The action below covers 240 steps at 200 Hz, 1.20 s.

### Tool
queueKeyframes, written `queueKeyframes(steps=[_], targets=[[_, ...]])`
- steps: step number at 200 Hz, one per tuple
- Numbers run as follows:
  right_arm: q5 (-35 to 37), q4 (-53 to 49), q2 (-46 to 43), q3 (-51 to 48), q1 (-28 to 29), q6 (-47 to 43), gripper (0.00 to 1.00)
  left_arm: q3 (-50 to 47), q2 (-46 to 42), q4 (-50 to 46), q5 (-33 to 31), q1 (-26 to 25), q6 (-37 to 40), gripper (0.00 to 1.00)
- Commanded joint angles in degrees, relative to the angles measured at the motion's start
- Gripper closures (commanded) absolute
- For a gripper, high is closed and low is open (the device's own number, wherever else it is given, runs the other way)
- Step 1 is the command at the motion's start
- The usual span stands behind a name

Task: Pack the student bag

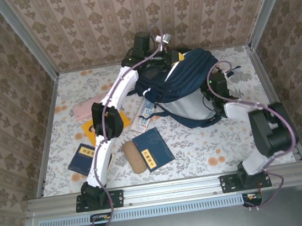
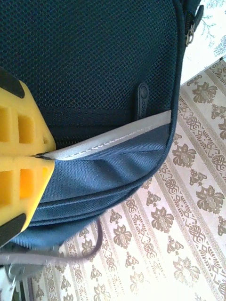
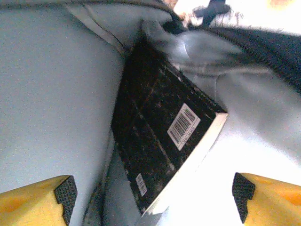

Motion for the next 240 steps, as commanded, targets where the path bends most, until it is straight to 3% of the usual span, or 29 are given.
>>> queueKeyframes(steps=[1,42,105,109,120,131,139,151,168,200,219,240], targets=[[6.5,-14.2,-11.3,-1.6,-0.3,-5.1,0.12,2.8,0.3,3.9,-0.4,0.6,-0.7,1.0],[20.3,-35.8,-31.6,-4.7,-0.1,-9.6,0.16,2.9,0.9,3.7,-1.0,-1.5,0.0,1.0],[24.8,-48.2,-50.5,-7.4,2.6,-12.3,0.21,4.0,4.3,-1.0,-1.7,-7.8,4.2,1.0],[24.6,-48.6,-50.7,-7.2,2.7,-12.7,0.21,4.1,4.4,-1.7,-2.0,-8.0,4.6,0.95],[23.2,-49.6,-50.5,-5.9,3.1,-14.8,0.2,4.6,4.0,-4.7,-3.4,-8.0,6.3,0.69],[22.2,-51.5,-49.6,-3.9,4.0,-17.1,0.19,4.8,2.4,-8.8,-5.3,-7.5,8.8,0.49],[21.7,-52.3,-49.0,-2.6,5.0,-18.8,0.19,4.7,0.6,-12.7,-7.3,-6.9,11.1,0.4],[19.0,-51.9,-48.3,-1.2,7.1,-22.8,0.19,2.9,-3.6,-17.7,-10.2,-5.8,14.1,0.33],[16.6,-51.5,-47.2,-0.1,11.6,-27.3,0.19,-6.5,-13.3,-21.3,-16.5,-4.1,17.1,0.28],[7.1,-50.9,-38.6,3.6,19.2,-32.4,0.19,-34.9,-36.3,-17.6,-31.4,0.9,16.6,0.25],[0.7,-49.5,-29.7,7.9,23.5,-35.2,0.19,-50.9,-47.9,-14.7,-34.6,5.9,13.2,0.23],[-3.4,-49.4,-16.7,15.8,29.4,-38.7,0.18,-67.0,-58.5,-13.5,-39.2,15.7,7.3,0.22]])
